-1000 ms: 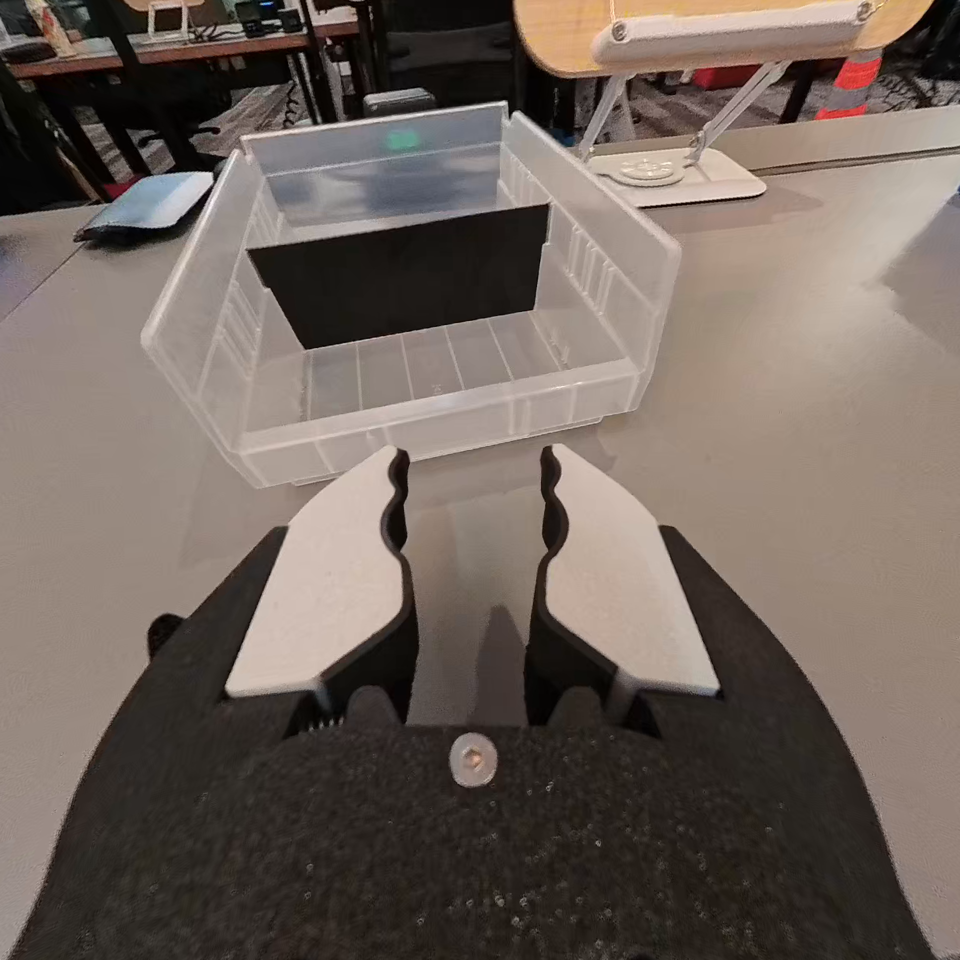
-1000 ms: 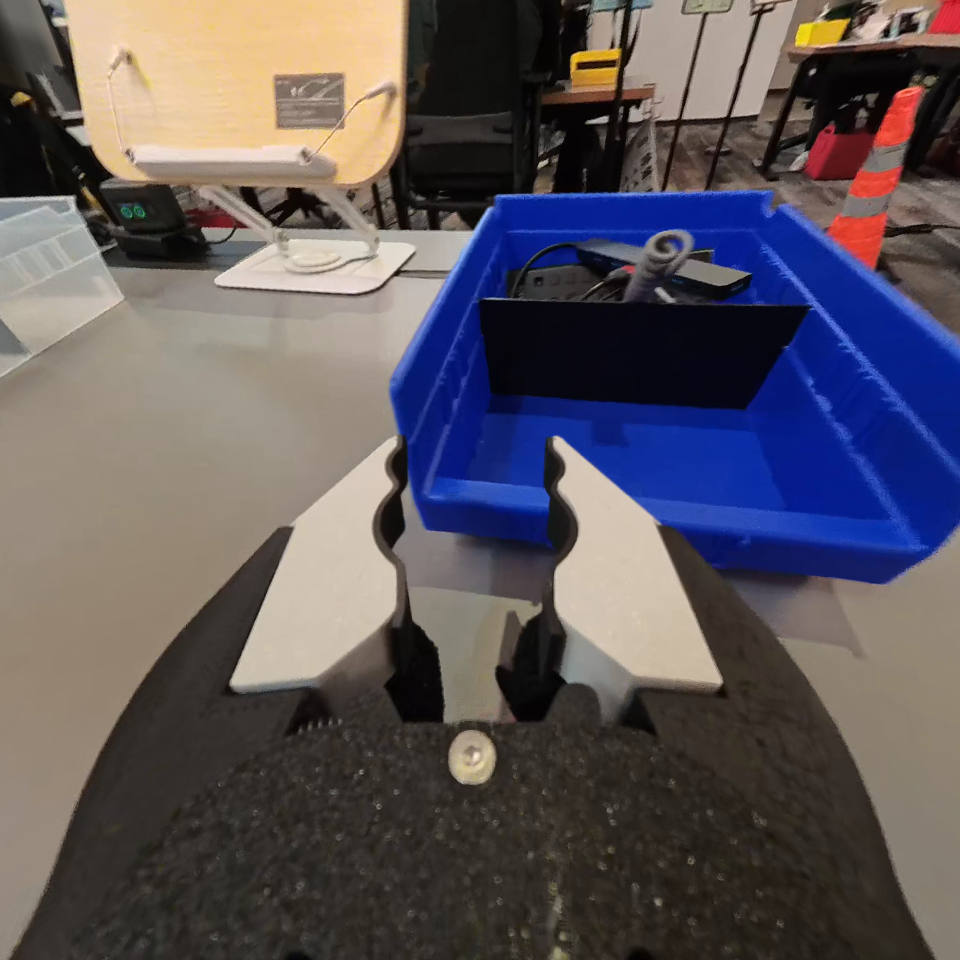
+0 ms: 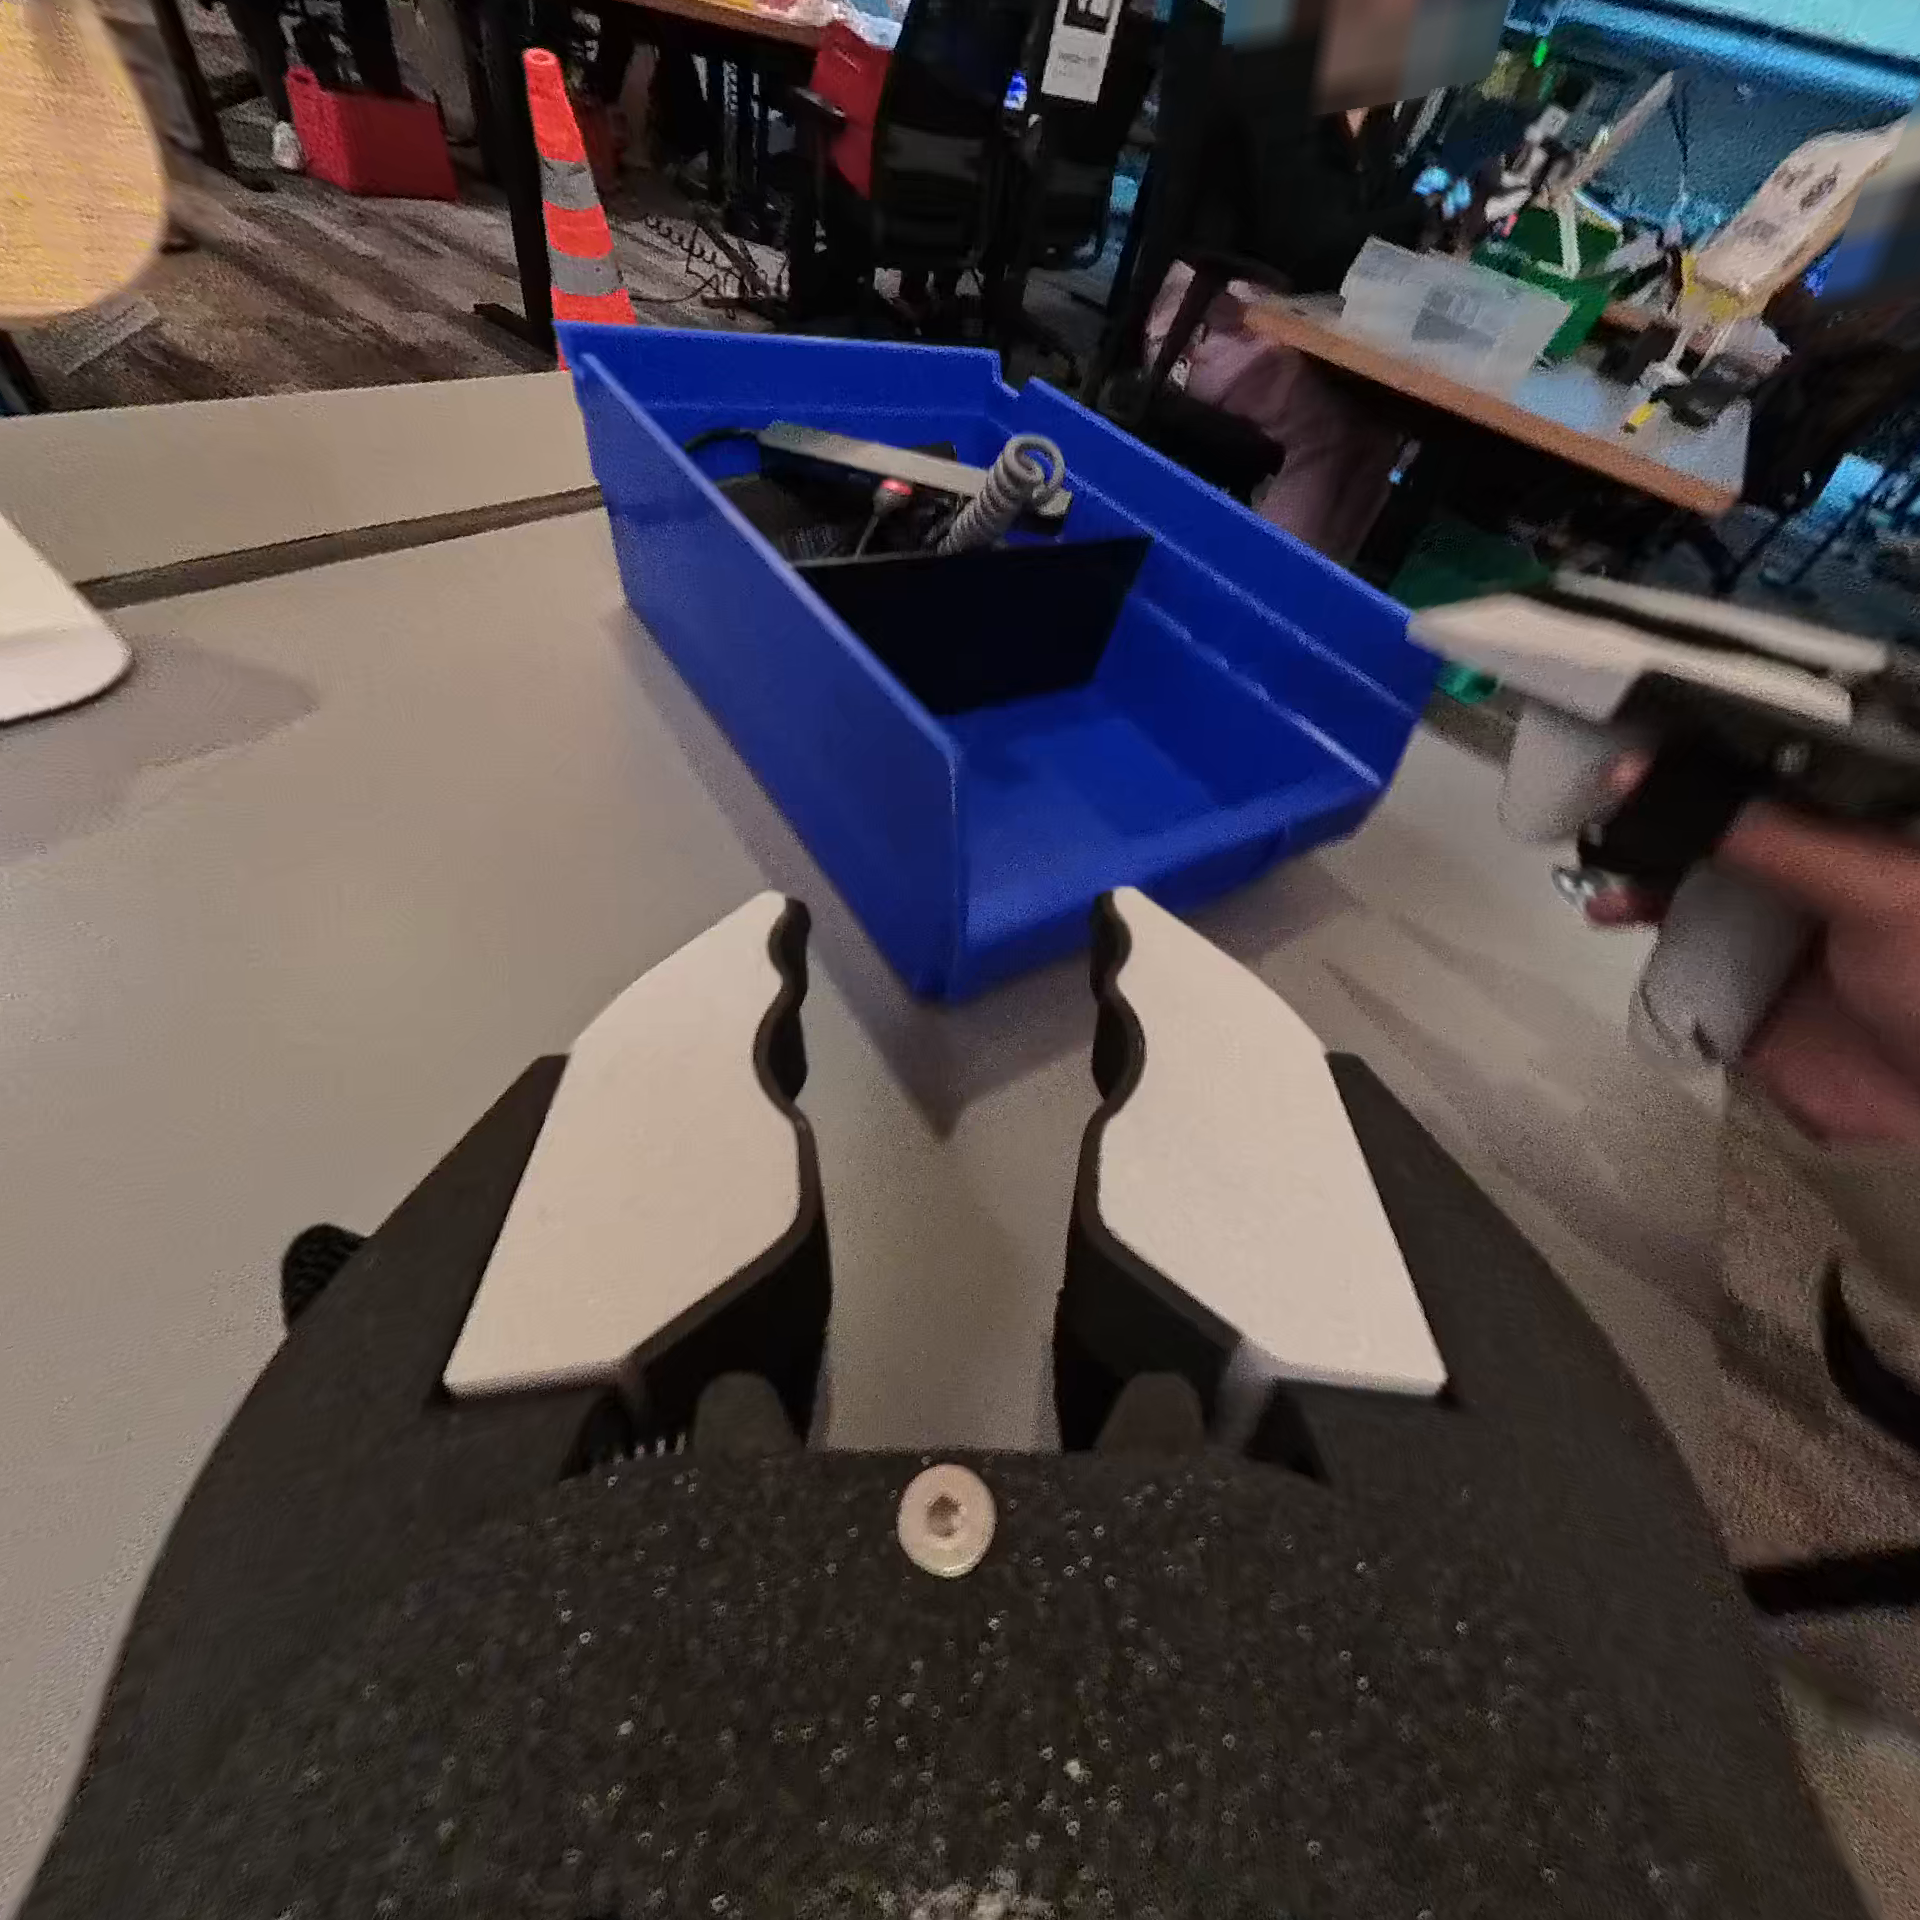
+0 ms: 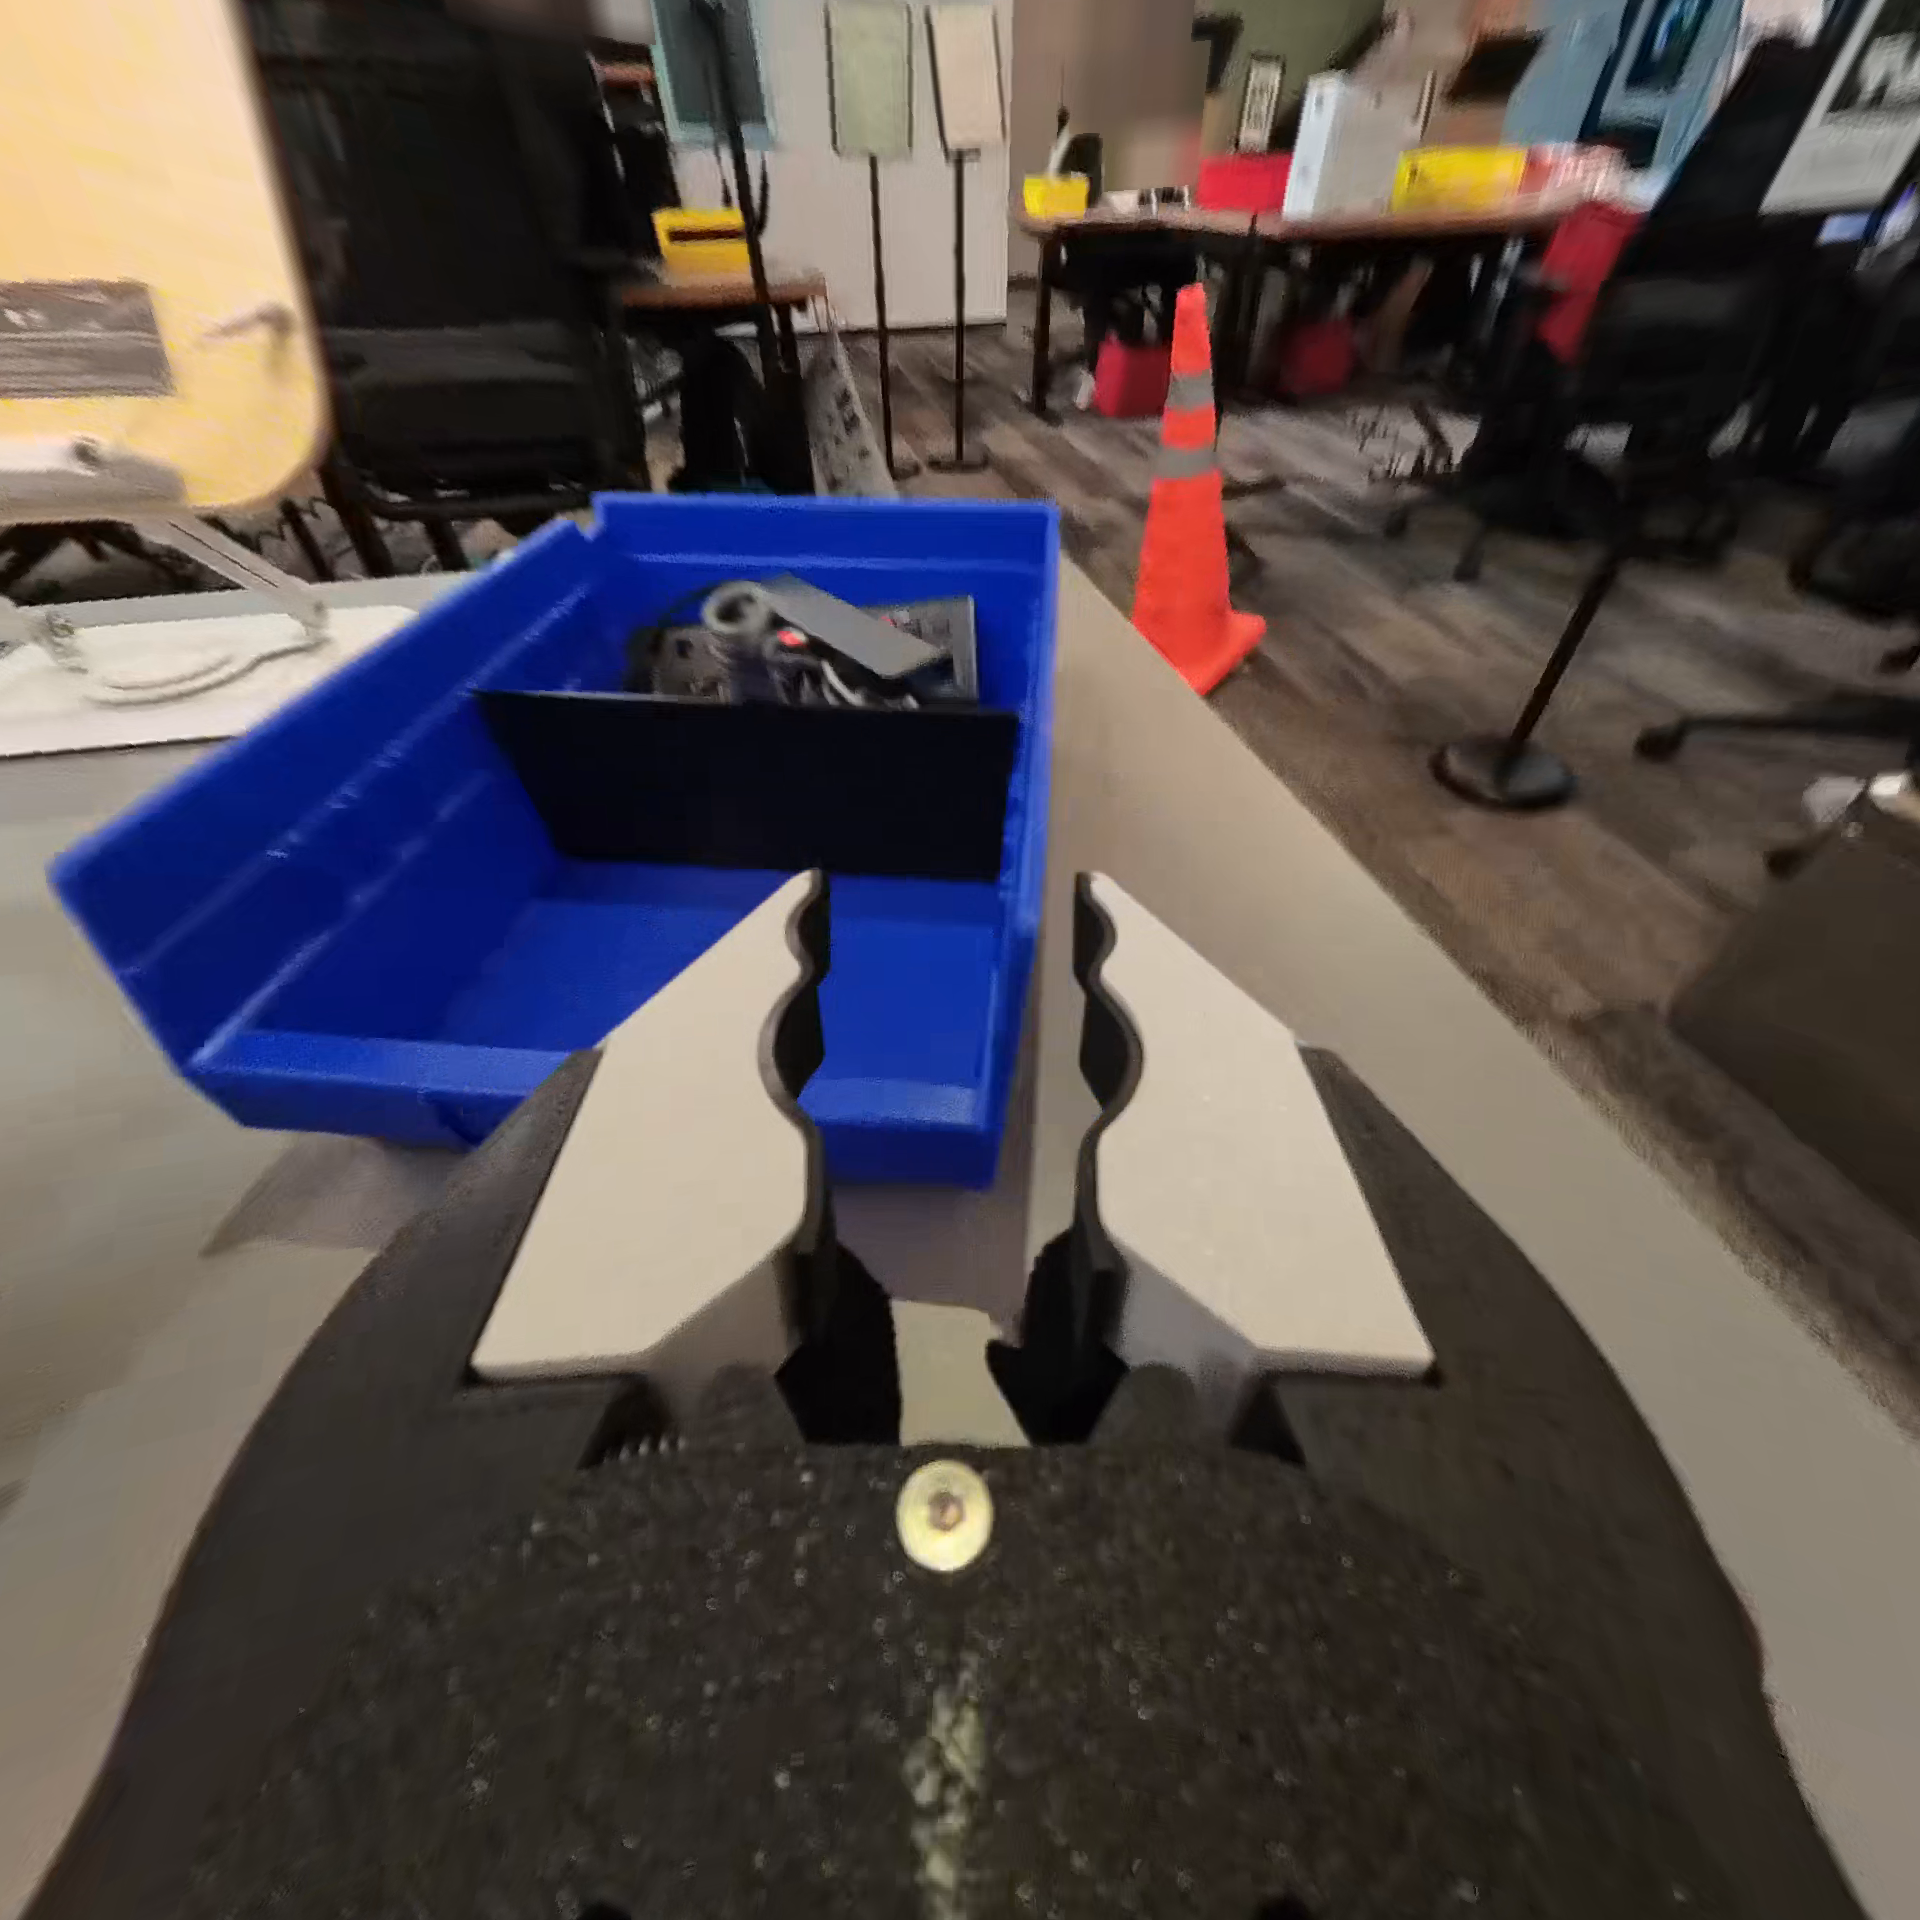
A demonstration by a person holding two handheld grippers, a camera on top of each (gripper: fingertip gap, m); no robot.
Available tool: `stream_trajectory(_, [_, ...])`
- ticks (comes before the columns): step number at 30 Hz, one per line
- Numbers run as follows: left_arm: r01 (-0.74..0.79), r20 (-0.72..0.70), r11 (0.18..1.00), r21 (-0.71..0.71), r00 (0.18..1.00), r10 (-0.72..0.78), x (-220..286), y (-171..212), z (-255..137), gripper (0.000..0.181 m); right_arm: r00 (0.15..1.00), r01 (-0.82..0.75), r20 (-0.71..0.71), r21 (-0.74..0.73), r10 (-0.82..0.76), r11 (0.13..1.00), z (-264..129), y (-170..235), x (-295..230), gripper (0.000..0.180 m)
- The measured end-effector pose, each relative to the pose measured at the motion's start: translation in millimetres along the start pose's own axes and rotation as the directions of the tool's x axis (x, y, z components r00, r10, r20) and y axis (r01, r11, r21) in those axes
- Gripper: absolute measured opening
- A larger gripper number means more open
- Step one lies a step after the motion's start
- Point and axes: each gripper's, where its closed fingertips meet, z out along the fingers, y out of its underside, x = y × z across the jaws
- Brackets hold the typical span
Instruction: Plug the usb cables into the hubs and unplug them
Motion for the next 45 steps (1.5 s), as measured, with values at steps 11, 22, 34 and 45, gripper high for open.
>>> stream_trajectory(11, [-0.111, 0.286, 0.994, 0.014, 0.953, 0.103, -20.3, -11.8, 80.8, 0.012, 0.987, -0.142, -0.083, -0.091, 0.134, 0.986, 41.6, 31.8, 14.8, 0.003])
stream_trajectory(22, [-0.073, 0.375, 0.99, 0.122, 0.927, 0.022, -42.0, -40.3, -10.7, 0.007, 0.985, -0.175, -0.006, -0.102, 0.175, 0.979, 4.6, -2.4, -61.5, 0.003])
stream_trajectory(34, [-0.058, 0.664, 0.976, 0.208, 0.741, -0.098, -112.7, -8.4, -188.7, 0.006, 0.948, -0.051, 0.309, -0.107, 0.082, 0.993, -27.2, 11.6, -238.0, 0.003])
stream_trajectory(45, [0.006, 0.624, 0.999, 0.052, 0.78, -0.038, -122.1, 41.4, -197.5, 0.016, 0.9, 0.1, 0.431, -0.053, -0.067, 0.994, -19.0, 45.2, -259.1, 0.013])
